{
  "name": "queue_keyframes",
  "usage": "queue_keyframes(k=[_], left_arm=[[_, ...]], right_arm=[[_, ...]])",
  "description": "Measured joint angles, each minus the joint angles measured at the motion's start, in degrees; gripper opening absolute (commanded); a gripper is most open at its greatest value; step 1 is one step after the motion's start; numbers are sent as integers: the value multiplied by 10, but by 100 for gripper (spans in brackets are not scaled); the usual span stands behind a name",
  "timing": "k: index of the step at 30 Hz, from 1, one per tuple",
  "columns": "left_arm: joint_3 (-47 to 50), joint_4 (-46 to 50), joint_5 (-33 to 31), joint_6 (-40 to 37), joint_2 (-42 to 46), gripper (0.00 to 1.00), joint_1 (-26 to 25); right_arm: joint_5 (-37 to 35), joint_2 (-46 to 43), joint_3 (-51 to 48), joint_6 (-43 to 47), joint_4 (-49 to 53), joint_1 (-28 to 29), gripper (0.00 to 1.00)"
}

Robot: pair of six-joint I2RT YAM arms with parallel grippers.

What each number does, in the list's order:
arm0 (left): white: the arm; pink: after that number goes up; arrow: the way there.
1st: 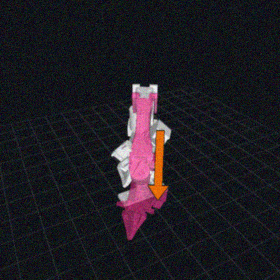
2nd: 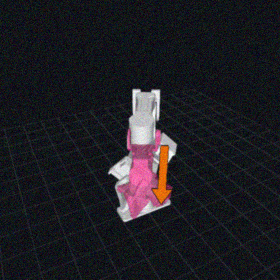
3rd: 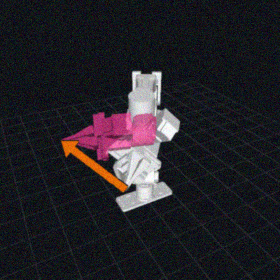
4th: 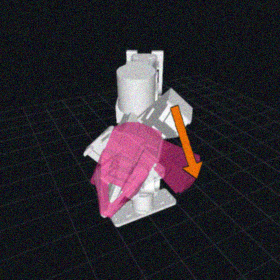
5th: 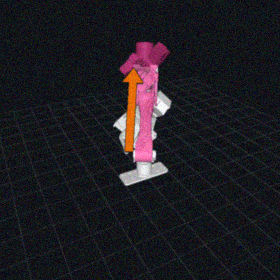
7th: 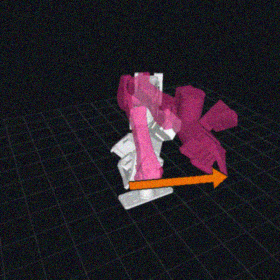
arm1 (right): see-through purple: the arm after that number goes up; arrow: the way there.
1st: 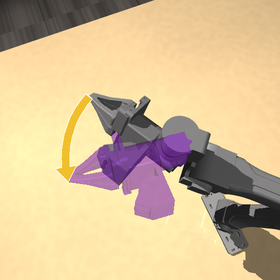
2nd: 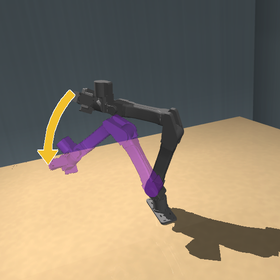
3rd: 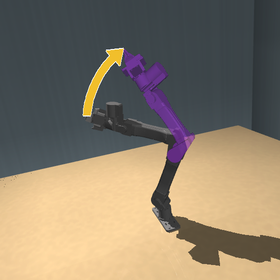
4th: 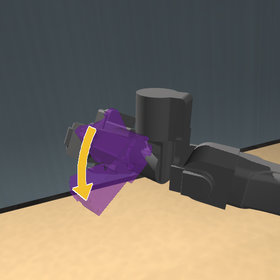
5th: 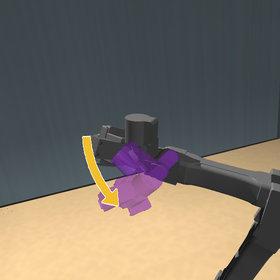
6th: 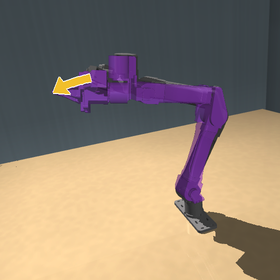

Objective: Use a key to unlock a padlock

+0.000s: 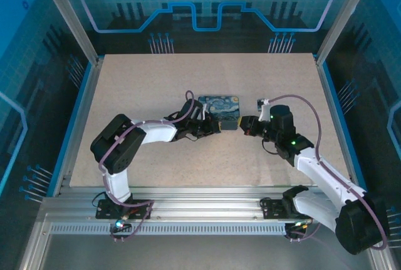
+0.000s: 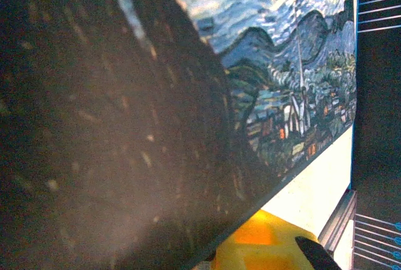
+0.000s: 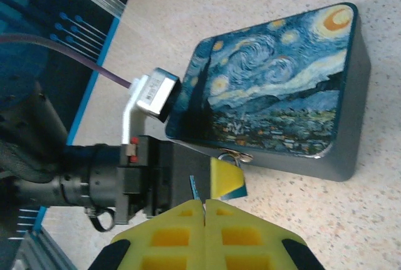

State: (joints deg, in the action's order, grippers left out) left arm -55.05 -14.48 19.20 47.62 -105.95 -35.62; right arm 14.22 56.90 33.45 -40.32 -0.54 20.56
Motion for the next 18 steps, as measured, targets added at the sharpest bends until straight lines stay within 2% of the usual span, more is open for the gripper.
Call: queue_keyframes(k=[7, 13, 18], left_arm=[[0, -8, 2, 5, -1, 0, 3], [0, -13, 3, 5, -1, 0, 6], [0, -18, 8, 7, -1, 0, 10]], right_arm=[[-7, -38, -61, -68, -71, 0, 0], [-39, -79, -138, -132, -119, 0, 0], [-63, -81, -181, -172, -158, 7, 0]])
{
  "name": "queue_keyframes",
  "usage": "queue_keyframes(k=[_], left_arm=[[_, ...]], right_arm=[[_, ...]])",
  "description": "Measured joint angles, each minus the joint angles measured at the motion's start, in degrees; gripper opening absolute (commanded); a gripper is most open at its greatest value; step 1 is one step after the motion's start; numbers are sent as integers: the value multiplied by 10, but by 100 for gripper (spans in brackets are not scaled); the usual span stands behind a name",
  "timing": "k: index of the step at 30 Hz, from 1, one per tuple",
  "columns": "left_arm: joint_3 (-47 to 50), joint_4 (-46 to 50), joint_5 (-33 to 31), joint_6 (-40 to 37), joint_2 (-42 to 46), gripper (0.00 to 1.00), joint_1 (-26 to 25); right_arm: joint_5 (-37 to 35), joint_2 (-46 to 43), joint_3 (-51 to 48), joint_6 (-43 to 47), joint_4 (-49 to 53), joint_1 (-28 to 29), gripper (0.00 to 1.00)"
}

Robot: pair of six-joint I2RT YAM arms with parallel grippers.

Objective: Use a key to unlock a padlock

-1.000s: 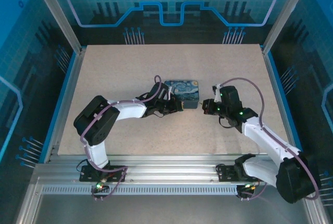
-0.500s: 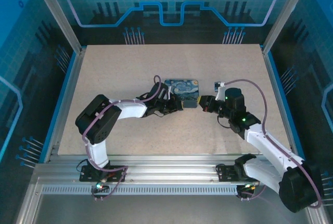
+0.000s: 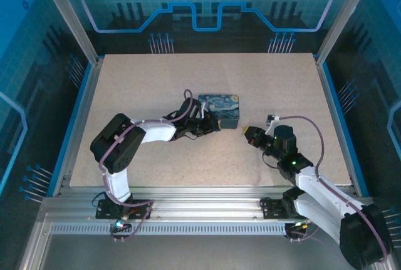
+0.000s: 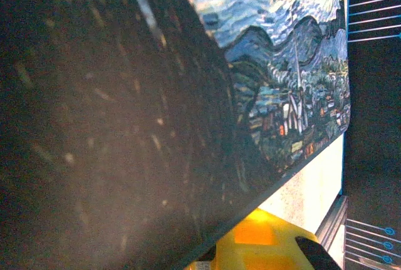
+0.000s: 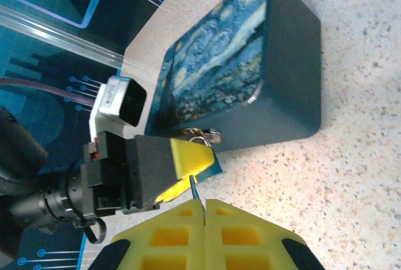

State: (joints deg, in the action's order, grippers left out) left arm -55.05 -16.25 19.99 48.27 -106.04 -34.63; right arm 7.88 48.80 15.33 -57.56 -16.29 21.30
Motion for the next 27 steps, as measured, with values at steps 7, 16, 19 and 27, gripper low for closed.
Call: queue_keyframes(k=[7, 16, 19, 27], left_arm=[[0, -12, 6, 14, 0, 0, 3], [0, -21, 10, 14, 0, 0, 4], [0, -24, 11, 18, 0, 0, 4], [0, -30, 16, 29, 0, 0, 4]], right_arm=[[-31, 63, -32, -43, -81, 40, 0], [-65, 112, -50, -83, -160, 68, 0], [-71, 128, -52, -92, -174, 71, 0], [-70, 195, -33, -106, -187, 70, 0]])
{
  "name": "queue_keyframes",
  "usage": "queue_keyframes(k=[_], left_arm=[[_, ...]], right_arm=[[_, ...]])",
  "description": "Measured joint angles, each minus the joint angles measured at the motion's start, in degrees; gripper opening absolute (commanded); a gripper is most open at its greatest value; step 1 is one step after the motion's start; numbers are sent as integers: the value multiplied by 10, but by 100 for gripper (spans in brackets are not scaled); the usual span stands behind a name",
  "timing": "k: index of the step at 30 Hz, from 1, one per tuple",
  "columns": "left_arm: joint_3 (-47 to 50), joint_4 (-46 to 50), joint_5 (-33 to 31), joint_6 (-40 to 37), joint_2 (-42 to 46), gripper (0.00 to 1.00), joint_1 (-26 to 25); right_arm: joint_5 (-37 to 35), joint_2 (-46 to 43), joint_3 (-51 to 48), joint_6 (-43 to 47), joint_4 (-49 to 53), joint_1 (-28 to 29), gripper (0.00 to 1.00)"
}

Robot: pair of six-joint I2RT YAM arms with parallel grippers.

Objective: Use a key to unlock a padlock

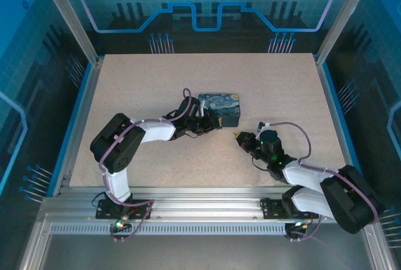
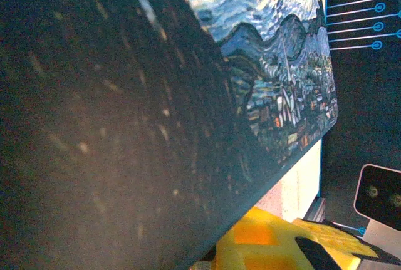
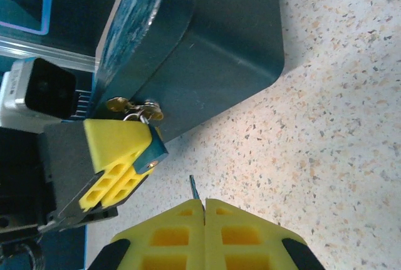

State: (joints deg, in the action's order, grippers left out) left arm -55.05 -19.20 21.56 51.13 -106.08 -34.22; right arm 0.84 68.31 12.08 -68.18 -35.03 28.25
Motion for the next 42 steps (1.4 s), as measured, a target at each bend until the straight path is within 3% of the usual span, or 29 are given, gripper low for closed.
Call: queue_keyframes(k=[21, 42], left_arm=[[0, -42, 14, 33, -16, 0, 6], [2, -74, 23, 60, -19, 0, 8]], right_arm=[[41, 158, 30, -45, -158, 10, 0], [23, 189, 30, -67, -226, 26, 0]])
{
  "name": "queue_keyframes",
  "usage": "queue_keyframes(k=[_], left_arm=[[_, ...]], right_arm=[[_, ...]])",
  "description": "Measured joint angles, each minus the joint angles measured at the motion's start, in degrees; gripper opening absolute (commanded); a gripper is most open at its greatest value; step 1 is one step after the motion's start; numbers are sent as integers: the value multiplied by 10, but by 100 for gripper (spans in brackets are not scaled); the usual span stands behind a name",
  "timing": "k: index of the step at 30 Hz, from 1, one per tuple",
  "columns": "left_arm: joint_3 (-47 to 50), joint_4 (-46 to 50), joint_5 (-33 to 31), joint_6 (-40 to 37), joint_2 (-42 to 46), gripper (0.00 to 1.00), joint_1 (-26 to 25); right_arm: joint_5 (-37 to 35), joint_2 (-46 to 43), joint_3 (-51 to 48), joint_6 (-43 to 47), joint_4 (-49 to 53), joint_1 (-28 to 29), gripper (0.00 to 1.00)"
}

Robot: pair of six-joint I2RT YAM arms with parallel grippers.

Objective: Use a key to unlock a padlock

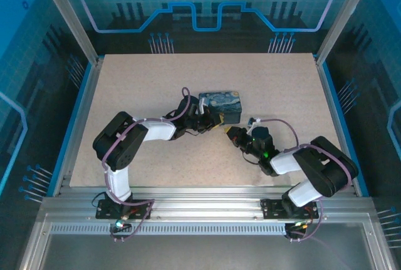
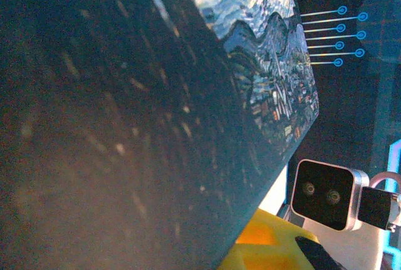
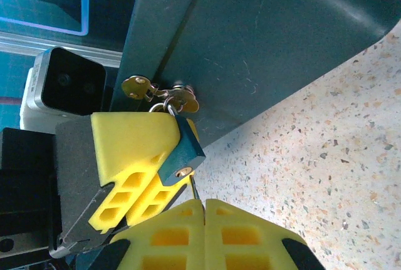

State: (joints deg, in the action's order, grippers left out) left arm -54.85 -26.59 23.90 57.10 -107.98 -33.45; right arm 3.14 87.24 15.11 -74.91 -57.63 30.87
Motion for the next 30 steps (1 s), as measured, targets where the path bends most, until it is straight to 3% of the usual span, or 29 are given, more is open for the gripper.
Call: queue_keyframes(k=[22, 30], left_arm=[[11, -49, 7, 24, -9, 0, 3], [26, -68, 6, 35, -11, 0, 7]], right_arm=[[-19, 15, 0, -18, -38, 7, 0], [-42, 56, 0, -55, -83, 24, 0]])
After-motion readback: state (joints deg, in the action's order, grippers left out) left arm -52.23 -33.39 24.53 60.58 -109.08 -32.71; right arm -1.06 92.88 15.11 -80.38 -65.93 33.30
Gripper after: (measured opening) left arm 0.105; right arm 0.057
